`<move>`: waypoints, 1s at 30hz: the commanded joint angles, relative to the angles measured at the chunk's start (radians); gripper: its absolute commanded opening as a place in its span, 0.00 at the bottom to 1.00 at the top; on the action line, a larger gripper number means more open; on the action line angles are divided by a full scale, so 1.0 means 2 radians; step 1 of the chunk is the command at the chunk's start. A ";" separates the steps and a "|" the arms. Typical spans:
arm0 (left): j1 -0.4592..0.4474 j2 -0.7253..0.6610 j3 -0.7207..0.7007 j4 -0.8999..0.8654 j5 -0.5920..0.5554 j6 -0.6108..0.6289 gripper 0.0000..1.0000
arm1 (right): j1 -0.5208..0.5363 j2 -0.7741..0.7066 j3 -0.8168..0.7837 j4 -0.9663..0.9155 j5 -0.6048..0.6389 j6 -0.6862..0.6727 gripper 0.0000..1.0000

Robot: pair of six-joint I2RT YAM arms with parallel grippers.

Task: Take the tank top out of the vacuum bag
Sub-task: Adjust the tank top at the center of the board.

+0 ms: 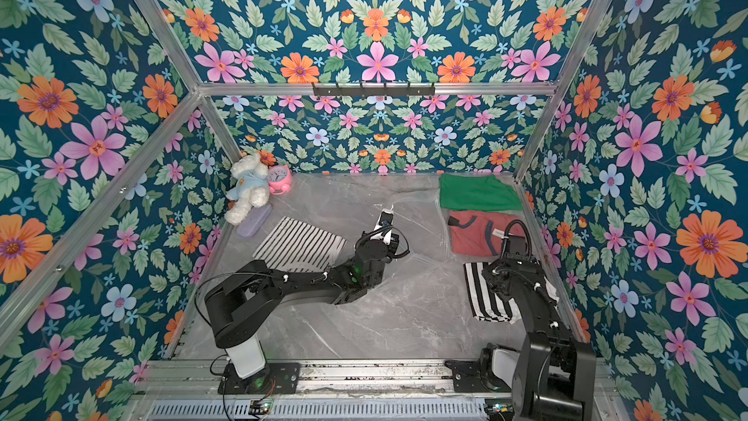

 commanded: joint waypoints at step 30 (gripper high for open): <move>0.000 -0.026 -0.014 0.014 -0.014 0.011 0.01 | 0.025 0.115 -0.009 0.067 -0.059 -0.004 0.45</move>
